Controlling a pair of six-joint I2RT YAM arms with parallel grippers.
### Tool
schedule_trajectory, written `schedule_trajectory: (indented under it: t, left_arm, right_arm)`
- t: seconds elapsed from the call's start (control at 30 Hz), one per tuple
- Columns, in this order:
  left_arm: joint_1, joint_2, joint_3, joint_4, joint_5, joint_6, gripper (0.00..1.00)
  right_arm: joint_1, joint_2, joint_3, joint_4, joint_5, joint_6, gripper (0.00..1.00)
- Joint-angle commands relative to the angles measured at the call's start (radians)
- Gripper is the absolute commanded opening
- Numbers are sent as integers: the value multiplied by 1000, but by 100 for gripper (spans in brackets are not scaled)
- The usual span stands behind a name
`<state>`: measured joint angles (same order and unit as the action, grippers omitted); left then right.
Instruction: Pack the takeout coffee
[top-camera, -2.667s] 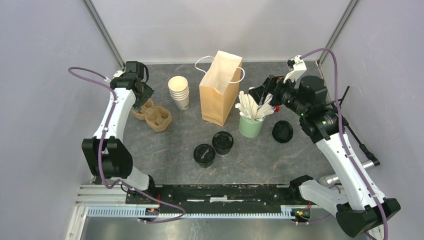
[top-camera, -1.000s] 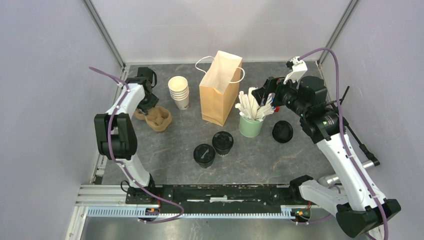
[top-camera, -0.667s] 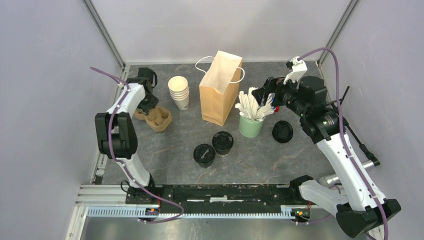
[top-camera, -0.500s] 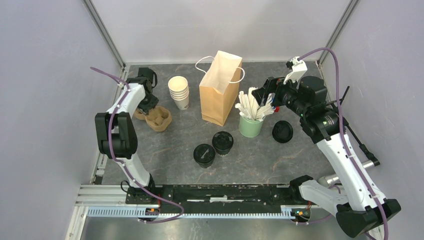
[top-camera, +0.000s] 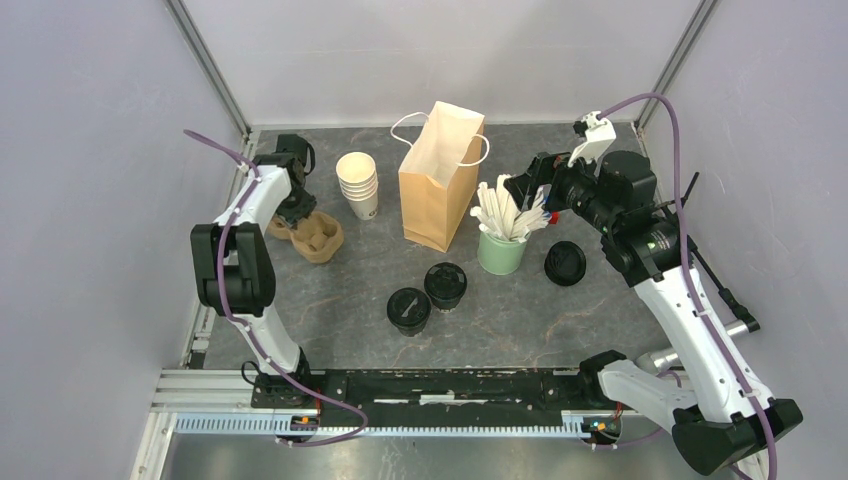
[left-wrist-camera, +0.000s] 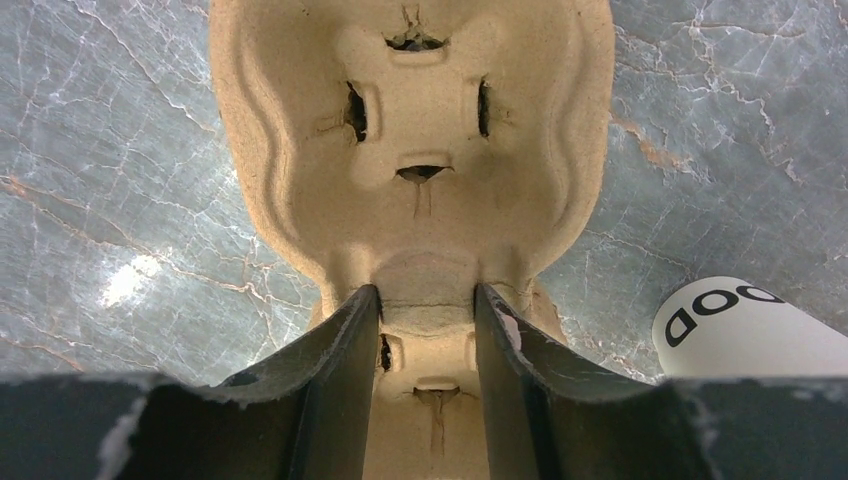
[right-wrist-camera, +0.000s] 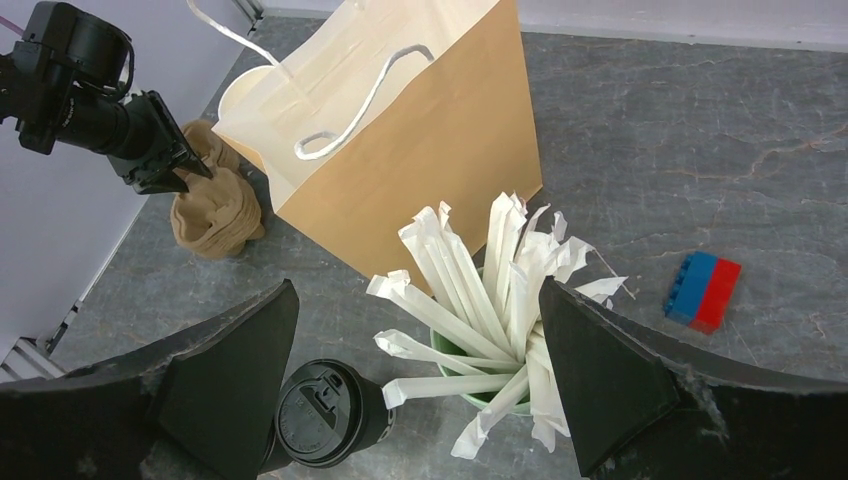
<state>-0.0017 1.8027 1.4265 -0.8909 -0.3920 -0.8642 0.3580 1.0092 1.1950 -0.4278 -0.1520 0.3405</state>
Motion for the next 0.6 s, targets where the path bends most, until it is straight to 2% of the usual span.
schedule_trajectory:
  t: [0.0,0.3,0.57]
  left_arm:
    - [0,-21,70,-23,-30,62,45]
    - [0,-119,79,-65,-28,86,43]
    - [0,-220,97,-82,8,154,44]
  right_arm:
    - [-2,2,43,16,3,-15,98]
    - [-1,-1,24,27,-3,-5,98]
    - [-2,0,18,24,-9,-1,98]
